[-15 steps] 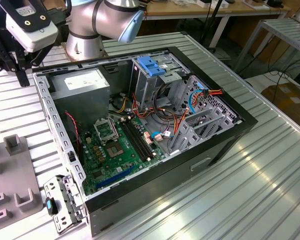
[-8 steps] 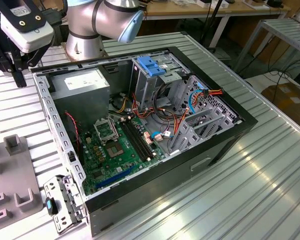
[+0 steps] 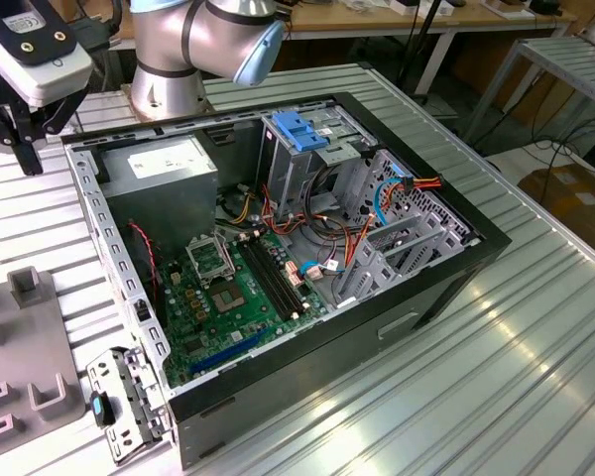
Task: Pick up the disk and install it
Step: 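Reach for the disk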
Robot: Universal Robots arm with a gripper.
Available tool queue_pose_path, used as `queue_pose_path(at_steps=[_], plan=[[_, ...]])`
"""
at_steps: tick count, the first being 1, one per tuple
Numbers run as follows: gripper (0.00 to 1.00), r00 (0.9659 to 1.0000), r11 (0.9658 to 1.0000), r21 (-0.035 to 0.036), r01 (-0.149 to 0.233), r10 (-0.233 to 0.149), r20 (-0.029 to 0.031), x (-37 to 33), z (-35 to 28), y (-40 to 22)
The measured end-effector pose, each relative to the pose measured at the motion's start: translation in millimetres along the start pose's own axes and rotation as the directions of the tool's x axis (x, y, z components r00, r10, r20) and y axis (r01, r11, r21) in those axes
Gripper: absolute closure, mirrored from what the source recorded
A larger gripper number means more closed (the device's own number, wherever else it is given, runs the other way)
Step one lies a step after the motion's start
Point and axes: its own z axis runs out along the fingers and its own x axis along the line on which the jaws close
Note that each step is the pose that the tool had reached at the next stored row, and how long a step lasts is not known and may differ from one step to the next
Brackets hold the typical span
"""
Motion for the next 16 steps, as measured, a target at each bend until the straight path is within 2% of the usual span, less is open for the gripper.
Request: queue_pose_path(at_steps=[16], plan=[[0.89,1.0000,1.0000,0.0000,0.000,0.000,0.0000,14.6,-0.4,-1.1]])
